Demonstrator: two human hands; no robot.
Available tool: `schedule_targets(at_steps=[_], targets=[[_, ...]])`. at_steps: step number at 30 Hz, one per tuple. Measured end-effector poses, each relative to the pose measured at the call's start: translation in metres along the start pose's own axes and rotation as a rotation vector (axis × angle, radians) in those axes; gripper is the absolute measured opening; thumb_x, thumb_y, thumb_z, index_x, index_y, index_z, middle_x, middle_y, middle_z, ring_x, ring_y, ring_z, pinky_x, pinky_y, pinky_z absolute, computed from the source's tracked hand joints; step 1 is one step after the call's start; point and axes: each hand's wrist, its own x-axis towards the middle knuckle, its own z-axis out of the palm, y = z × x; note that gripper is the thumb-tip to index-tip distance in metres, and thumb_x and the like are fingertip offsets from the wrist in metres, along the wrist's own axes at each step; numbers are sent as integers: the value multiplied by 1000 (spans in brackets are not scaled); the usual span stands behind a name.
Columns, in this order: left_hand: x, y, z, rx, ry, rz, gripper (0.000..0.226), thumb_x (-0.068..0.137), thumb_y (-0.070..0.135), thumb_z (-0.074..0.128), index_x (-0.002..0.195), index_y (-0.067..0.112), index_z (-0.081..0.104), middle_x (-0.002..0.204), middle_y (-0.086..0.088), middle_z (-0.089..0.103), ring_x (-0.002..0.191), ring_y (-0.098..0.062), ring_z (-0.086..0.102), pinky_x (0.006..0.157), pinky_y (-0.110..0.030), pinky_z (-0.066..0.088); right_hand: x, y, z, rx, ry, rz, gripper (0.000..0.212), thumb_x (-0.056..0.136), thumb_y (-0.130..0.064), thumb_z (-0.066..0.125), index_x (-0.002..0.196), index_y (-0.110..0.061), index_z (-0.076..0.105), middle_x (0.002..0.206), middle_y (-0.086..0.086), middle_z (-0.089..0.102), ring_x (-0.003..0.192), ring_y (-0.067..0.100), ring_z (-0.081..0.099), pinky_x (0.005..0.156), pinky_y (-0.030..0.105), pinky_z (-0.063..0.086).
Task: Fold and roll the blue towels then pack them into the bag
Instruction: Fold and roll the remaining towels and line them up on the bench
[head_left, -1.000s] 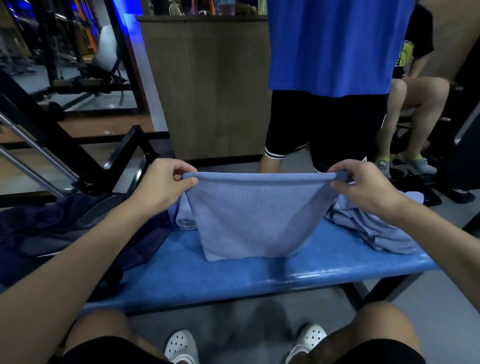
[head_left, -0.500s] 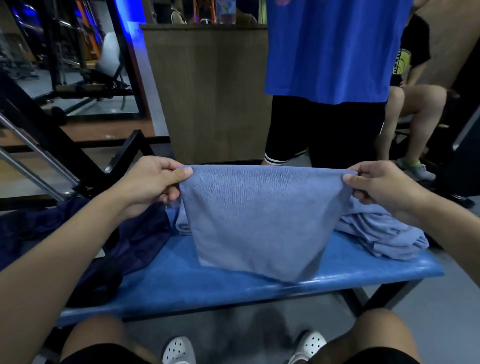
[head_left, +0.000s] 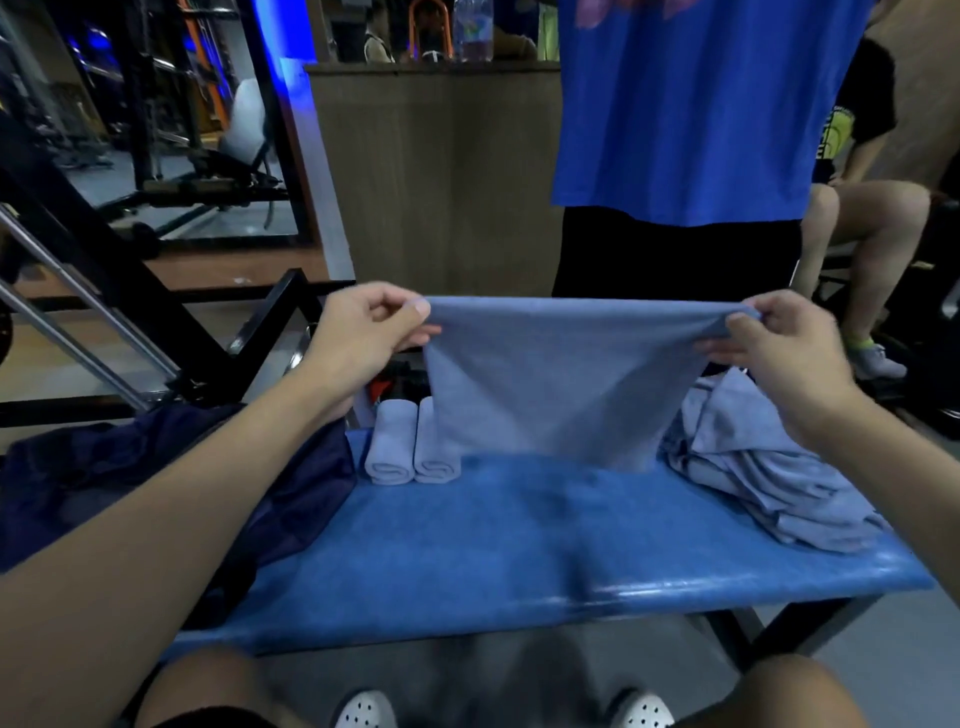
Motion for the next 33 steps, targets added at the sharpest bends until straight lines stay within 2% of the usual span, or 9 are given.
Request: schedule_targets(at_steps=[4,7,10,15,21,25,29,31,33], targets=[[-7,-6,9,-16,-24,17,9,97,8,61,94,4,68,91,-18,74,85,-20,75,80,-24,59,-8,9,-8,-44,46,-35,20,97,-4,47,80,-15,50,73,11,58,55,10,64,52,18,51],[-26,-35,17,32,-107,-113,18,100,10,56,91,3,70,83,-13,73,72,-11,72,66,-16,55,-23,45,-12,-230,-72,56,16,92,-3,51,76,-4,55,53,7,59,42,8,50,45,25,40],[-53,-85,22,137,-212,-302,26,102,8,51,89,1,71,82,-6,75,77,-14,72,67,-14,55,-52,92,-14,-390,-251,213,16,90,-3,56,76,5,58,57,13,60,47,14,48,49,27,36],[-92,-158,25,300,-392,-534,25,102,8,48,93,-3,69,100,-14,71,77,-19,75,80,-29,60,-91,152,-13,-483,-463,370,21,87,2,62,67,-3,60,55,9,58,51,13,55,51,24,38],[-89,-174,28,517,-585,-553,23,102,12,45,90,6,63,81,-8,69,54,-18,64,50,-27,47,-93,166,-15,-552,-621,390,11,85,0,61,76,3,66,65,3,61,61,13,53,53,18,39],[-77,-194,36,724,-560,-214,19,99,19,55,87,21,69,96,6,71,89,-15,67,82,-31,51,-87,179,0,-630,-653,336,14,88,-4,59,86,-6,73,84,3,69,78,13,61,69,18,45],[-71,-212,62,819,-689,-95,32,103,21,48,129,10,63,147,4,43,141,-11,38,102,-13,29,-85,199,26,-673,-660,254,29,92,-14,59,121,-15,64,117,1,65,110,20,59,93,27,44],[-68,-221,69,919,-750,-75,40,104,28,45,141,15,53,159,0,32,147,-13,28,114,-23,24,-85,206,37,-718,-681,222,39,94,-22,57,134,-20,54,124,0,62,111,21,59,93,30,44],[-66,-226,71,1061,-797,-38,40,104,35,40,142,24,49,154,6,39,145,-13,31,113,-34,26,-86,212,43,-887,-684,140,45,96,-31,52,140,-26,45,129,-4,60,118,21,56,96,36,43]])
